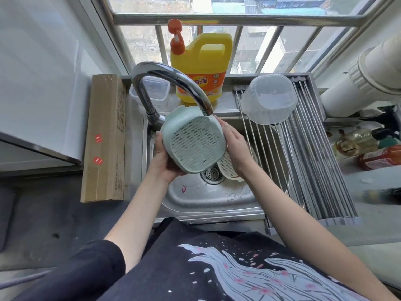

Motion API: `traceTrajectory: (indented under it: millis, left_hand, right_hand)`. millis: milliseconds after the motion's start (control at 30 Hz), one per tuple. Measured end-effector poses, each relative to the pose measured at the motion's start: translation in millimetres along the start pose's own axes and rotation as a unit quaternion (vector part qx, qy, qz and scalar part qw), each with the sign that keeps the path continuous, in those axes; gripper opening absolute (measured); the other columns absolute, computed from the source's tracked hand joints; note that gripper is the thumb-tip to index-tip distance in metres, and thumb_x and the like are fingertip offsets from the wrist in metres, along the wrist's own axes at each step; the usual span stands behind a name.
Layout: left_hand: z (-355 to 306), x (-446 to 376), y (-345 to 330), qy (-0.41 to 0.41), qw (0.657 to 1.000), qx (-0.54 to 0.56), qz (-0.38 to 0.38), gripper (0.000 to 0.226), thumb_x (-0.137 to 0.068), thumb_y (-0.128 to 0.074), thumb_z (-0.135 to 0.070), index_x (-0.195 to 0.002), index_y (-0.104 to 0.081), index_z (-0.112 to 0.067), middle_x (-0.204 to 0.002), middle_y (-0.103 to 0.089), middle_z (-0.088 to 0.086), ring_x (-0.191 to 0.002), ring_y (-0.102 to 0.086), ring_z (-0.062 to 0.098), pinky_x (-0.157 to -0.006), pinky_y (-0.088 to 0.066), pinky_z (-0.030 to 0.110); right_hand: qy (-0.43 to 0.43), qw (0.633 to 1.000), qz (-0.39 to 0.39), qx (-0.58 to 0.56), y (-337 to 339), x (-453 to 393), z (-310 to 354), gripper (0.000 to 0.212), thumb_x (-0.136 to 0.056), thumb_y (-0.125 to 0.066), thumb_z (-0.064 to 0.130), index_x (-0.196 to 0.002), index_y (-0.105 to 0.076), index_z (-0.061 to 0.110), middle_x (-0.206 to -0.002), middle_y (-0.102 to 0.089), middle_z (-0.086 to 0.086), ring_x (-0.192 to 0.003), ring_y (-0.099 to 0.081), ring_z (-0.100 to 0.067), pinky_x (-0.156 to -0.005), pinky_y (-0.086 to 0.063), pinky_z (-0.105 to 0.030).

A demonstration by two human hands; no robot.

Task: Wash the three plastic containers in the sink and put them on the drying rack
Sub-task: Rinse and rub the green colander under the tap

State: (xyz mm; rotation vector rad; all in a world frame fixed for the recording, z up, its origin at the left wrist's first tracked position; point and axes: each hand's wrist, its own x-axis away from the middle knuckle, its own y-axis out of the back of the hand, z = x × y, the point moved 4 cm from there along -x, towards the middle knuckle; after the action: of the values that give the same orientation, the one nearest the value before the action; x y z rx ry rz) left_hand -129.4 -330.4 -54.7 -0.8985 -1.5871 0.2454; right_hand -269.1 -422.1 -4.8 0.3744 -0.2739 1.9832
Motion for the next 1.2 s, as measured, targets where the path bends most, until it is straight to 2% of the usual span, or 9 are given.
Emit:
traceTrajectory:
  millis: [67,167,300,500,700,800,867,1000,1200]
  left_hand:
    - [8.6,2.8,-0.9,0.044,0.996,0.043,-0.063,0.090,-0.060,-0.053,-0.084,-0.125,-0.058,-0.021,-0.128,-0.057,0.016,-0.118,-0.047,0.040,-0.093,-0.042,0.058]
    - [6.6,5.6,-8.9,0.037,0.995,0.041,-0.079,0.078,-0.078,-0.031,-0.081,-0.130,-0.053,-0.027,-0.132,-0.052,0.016,-0.126,-0.037,0.046,-0.078,-0.041,0.065]
    - [-9.1,10.9,-33.8,0.043,0.998,0.043,-0.010,0.069,-0.089,-0.022,-0.070,-0.129,-0.048,-0.020,-0.129,-0.051,0.021,-0.130,-0.032,0.049,-0.081,-0.030,0.074]
    - [-39.9,4.3,-71.2,-0.039,0.998,0.038,0.038,0.058,-0.101,-0.017,-0.049,-0.129,-0.051,-0.011,-0.097,-0.071,0.018,-0.099,-0.060,0.035,-0.076,-0.046,0.051]
    - [-31.3,-2.9,-91.0,-0.028,0.995,0.064,0.068,0.054,-0.103,-0.025,-0.039,-0.139,-0.041,-0.003,-0.126,-0.057,0.023,-0.118,-0.052,0.034,-0.089,-0.045,0.054]
    - [-27.1,-14.3,-90.6,-0.041,0.997,0.039,0.054,0.050,-0.103,-0.027,-0.039,-0.135,-0.047,-0.005,-0.103,-0.070,0.019,-0.097,-0.065,0.032,-0.076,-0.056,0.046]
    - [-25.8,-19.6,-87.4,-0.044,0.997,0.027,0.050,0.050,-0.103,-0.026,-0.041,-0.125,-0.053,-0.006,-0.088,-0.073,0.018,-0.080,-0.071,0.032,-0.061,-0.059,0.044]
    - [-30.5,-26.1,-78.1,-0.047,0.998,0.009,0.045,0.042,-0.102,-0.029,-0.037,-0.124,-0.054,-0.013,-0.097,-0.069,0.013,-0.078,-0.072,0.029,-0.067,-0.059,0.044]
    - [-18.4,-25.6,-87.3,-0.045,0.997,-0.010,0.062,0.050,-0.101,-0.025,-0.048,-0.105,-0.058,-0.010,-0.084,-0.070,0.016,-0.077,-0.069,0.030,-0.070,-0.058,0.039]
  right_hand:
    - [0.004,1.000,-0.004,-0.001,-5.4,2.9,-2.2,0.044,-0.098,-0.040,0.039,-0.136,-0.053,0.021,-0.140,-0.052,0.004,-0.131,-0.044,-0.005,-0.112,-0.034,-0.033]
    - [-0.008,0.999,-0.012,-0.041,-2.5,1.1,-20.7,0.051,-0.094,-0.038,0.053,-0.133,-0.055,0.026,-0.143,-0.049,0.001,-0.140,-0.032,-0.015,-0.118,-0.021,-0.044]
    - [-0.021,0.996,-0.082,-0.032,5.3,0.9,-19.7,0.039,-0.103,-0.028,0.028,-0.129,-0.055,0.016,-0.130,-0.057,0.001,-0.125,-0.048,-0.013,-0.112,-0.035,-0.039]
    - [-0.038,0.988,-0.142,-0.051,5.1,3.7,-17.2,0.038,-0.104,-0.024,0.041,-0.122,-0.047,0.018,-0.104,-0.055,0.007,-0.103,-0.054,-0.014,-0.098,-0.046,-0.041]
    - [-0.007,0.987,-0.146,-0.073,4.3,23.1,-11.6,0.062,-0.087,-0.043,0.058,-0.128,-0.035,0.011,-0.115,-0.050,0.000,-0.096,-0.051,-0.002,-0.072,-0.043,-0.013]
    - [0.024,0.988,-0.149,-0.006,1.3,26.1,-6.3,0.059,-0.090,-0.062,0.036,-0.130,-0.032,0.005,-0.115,-0.049,0.000,-0.093,-0.052,0.004,-0.065,-0.041,0.000]
    - [0.038,0.985,-0.168,0.000,1.4,26.5,-7.1,0.046,-0.094,-0.057,0.027,-0.128,-0.036,0.004,-0.113,-0.050,0.000,-0.093,-0.053,0.001,-0.065,-0.040,0.001]
    - [0.072,0.979,-0.188,-0.013,6.9,30.6,-9.2,0.028,-0.102,-0.041,0.020,-0.128,-0.041,0.011,-0.117,-0.052,0.006,-0.101,-0.052,0.007,-0.080,-0.042,-0.007]
    - [0.110,0.983,-0.144,0.002,-2.1,30.9,-0.5,0.090,-0.085,-0.070,0.010,-0.148,-0.006,0.012,-0.147,-0.023,0.000,-0.129,-0.038,-0.006,-0.089,-0.039,-0.003]
